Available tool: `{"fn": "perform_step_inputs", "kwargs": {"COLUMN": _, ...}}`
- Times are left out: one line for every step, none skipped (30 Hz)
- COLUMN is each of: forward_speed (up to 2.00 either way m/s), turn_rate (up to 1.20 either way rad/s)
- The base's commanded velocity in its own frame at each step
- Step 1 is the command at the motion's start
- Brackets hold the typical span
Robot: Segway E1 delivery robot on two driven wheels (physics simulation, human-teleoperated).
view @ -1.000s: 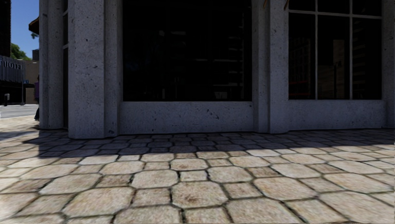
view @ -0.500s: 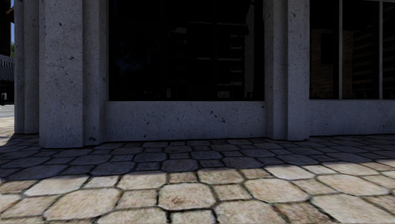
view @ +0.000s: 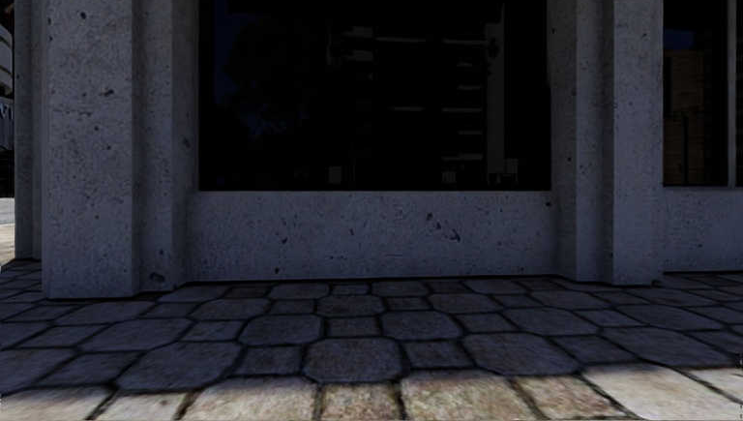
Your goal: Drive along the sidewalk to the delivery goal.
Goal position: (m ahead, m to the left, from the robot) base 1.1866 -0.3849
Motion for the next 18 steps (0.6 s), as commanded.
{"fn": "perform_step_inputs", "kwargs": {"forward_speed": 1.31, "turn_rate": 0.00}}
{"fn": "perform_step_inputs", "kwargs": {"forward_speed": 1.31, "turn_rate": 0.00}}
{"fn": "perform_step_inputs", "kwargs": {"forward_speed": 1.31, "turn_rate": 0.00}}
{"fn": "perform_step_inputs", "kwargs": {"forward_speed": 1.31, "turn_rate": 0.00}}
{"fn": "perform_step_inputs", "kwargs": {"forward_speed": 1.31, "turn_rate": 0.00}}
{"fn": "perform_step_inputs", "kwargs": {"forward_speed": 1.31, "turn_rate": 0.00}}
{"fn": "perform_step_inputs", "kwargs": {"forward_speed": 1.31, "turn_rate": 0.00}}
{"fn": "perform_step_inputs", "kwargs": {"forward_speed": 1.31, "turn_rate": 0.00}}
{"fn": "perform_step_inputs", "kwargs": {"forward_speed": 1.30, "turn_rate": 0.00}}
{"fn": "perform_step_inputs", "kwargs": {"forward_speed": 1.30, "turn_rate": 0.00}}
{"fn": "perform_step_inputs", "kwargs": {"forward_speed": 1.30, "turn_rate": 0.00}}
{"fn": "perform_step_inputs", "kwargs": {"forward_speed": 1.30, "turn_rate": 0.00}}
{"fn": "perform_step_inputs", "kwargs": {"forward_speed": 1.29, "turn_rate": 0.00}}
{"fn": "perform_step_inputs", "kwargs": {"forward_speed": 1.28, "turn_rate": 0.00}}
{"fn": "perform_step_inputs", "kwargs": {"forward_speed": 1.21, "turn_rate": 0.00}}
{"fn": "perform_step_inputs", "kwargs": {"forward_speed": 1.21, "turn_rate": 0.00}}
{"fn": "perform_step_inputs", "kwargs": {"forward_speed": 1.11, "turn_rate": 0.00}}
{"fn": "perform_step_inputs", "kwargs": {"forward_speed": 0.00, "turn_rate": 0.00}}
